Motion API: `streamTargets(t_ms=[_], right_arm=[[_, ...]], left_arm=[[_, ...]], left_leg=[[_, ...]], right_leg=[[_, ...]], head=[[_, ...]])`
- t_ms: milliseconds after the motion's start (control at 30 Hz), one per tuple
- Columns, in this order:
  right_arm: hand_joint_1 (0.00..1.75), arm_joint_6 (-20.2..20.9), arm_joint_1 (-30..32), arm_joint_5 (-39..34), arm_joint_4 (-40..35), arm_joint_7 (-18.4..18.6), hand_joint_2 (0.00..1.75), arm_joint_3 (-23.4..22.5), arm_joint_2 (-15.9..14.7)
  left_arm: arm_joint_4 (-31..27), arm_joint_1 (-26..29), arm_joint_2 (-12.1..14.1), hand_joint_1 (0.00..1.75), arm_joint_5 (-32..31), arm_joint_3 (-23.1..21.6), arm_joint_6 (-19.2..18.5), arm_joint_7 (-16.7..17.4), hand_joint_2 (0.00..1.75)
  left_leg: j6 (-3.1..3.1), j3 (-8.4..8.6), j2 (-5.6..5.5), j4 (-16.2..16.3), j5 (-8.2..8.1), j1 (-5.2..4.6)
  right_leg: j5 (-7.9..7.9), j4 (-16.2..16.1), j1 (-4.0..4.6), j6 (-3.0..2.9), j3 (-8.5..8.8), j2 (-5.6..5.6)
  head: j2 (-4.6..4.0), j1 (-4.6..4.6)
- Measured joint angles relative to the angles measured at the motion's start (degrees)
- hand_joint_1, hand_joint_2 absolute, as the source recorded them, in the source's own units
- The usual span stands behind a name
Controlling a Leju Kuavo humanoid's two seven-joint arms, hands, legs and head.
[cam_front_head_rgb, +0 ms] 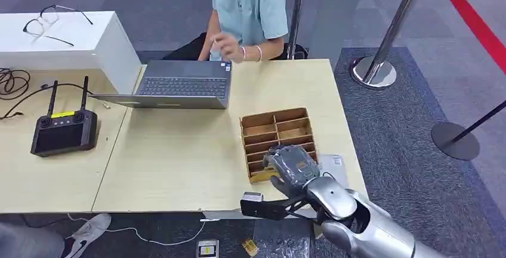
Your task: Pass the card to the sensor for recognition and then transmit it.
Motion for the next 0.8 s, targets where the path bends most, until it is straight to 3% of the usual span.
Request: streamTargets(t_ms=[300,500,800], right_arm=[[0.98,-1.05,-0.82,-0.42,-0.7,-0.13,1.75,-1.07,0.24],[0.82,-2.29,-1.03,-1.9,0.08,-0.79,1.75,-1.12,0.77],[0.73,-2.86,-1.67,-3.56,3.89,-1.84,1.75,-1.07,2.16]], left_arm=[[0.0,-0.03,-0.09,0.0,-0.22,0.04,0.07,-0.09,1.75],[0.0,-0.05,-0.09,0.0,-0.5,0.04,0.07,-0.09,1.75],[0.0,-0.09,-0.09,0.0,-1.05,0.04,-0.02,-0.09,1.75]], left_leg=[[0.0,-0.01,-0.01,0.0,0.0,0.0],[0.0,-0.01,0.0,0.0,0.0,0.0],[0.0,-0.02,-0.01,0.0,0.0,0.0]], right_leg=[[0.0,0.0,0.0,0.0,0.0,0.0],[0.0,0.0,0.0,0.0,0.0,0.0],[0.0,0.0,0.0,0.0,0.01,0.0]], head=[[0.0,0.02],[0.0,0.02],[0.0,0.02]])
